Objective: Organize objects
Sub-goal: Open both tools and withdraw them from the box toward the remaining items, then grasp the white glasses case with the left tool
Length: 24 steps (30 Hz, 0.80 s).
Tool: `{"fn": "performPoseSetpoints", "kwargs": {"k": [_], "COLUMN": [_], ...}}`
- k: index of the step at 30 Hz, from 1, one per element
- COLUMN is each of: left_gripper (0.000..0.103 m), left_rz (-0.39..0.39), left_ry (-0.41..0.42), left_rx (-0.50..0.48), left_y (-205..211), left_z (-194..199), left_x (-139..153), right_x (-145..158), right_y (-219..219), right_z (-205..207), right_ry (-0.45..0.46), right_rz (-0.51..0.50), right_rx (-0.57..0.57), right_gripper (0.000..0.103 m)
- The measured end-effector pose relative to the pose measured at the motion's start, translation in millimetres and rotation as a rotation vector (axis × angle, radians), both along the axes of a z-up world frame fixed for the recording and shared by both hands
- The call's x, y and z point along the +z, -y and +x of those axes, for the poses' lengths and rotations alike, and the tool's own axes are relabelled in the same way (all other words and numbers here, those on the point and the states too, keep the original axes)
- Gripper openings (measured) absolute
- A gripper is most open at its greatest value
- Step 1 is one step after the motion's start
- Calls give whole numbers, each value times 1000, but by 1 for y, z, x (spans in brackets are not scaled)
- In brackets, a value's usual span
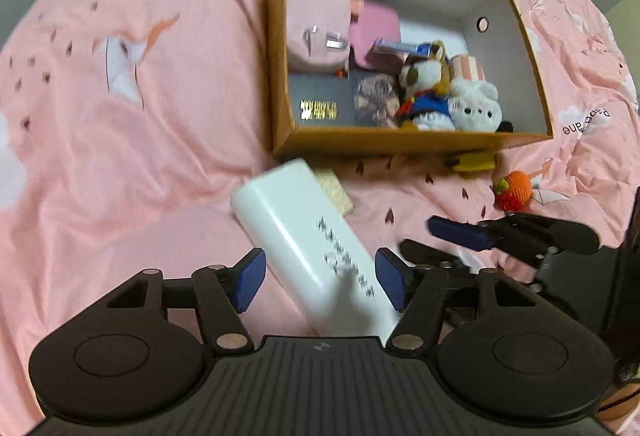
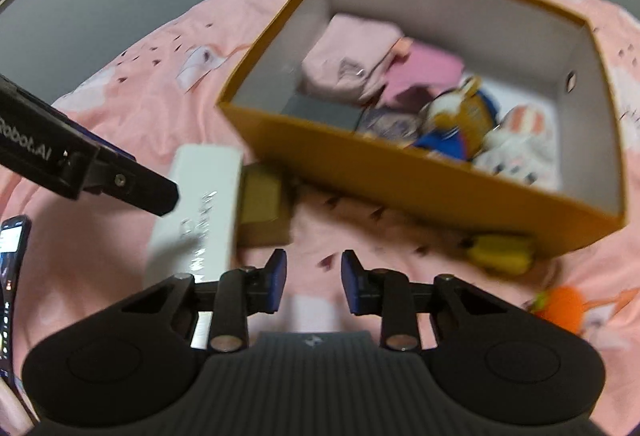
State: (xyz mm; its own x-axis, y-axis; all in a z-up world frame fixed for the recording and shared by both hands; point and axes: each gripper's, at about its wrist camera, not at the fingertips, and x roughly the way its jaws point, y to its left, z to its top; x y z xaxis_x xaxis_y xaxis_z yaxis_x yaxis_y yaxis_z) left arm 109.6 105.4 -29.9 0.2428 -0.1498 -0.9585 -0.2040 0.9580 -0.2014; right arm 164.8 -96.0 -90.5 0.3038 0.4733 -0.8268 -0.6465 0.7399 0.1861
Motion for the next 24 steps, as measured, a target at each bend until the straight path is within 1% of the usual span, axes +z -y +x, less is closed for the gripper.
{"fn": "performPoseSetpoints", "kwargs": {"k": [4,8,11,16,19,22,24], "left_gripper": [78,80,80,80,82,82,82], "left_rz": [-36,-66,-79,-66,-38,-4,11], "left_ry": [-24,-28,-35,-56,-84,-116,-134], "left_rx": [14,38,60,79,71,72,78], "left_y": [-3,-3,-2,1,6,9,9], "left_z": [-3,-1,2,8,11,14,15], "left_x": [-6,-12,-15,-21,-25,-30,-34], "right_x": [-10,-16,-17,-14,-12,-11,-11], "right_y": [-9,-14,-16,-20,-22,-25,-28], "right_z": [-9,-13,-15,-19,-20,-22,-24], "right_ry": [-41,-65,-71,-66,-62,-58,-58], "right_rz": [-3,-5,-5,-3,-3,-6,-8], "right_rx": [5,24,36,51,60,69,76], "right_gripper": [29,24,22,18,16,12,7]}}
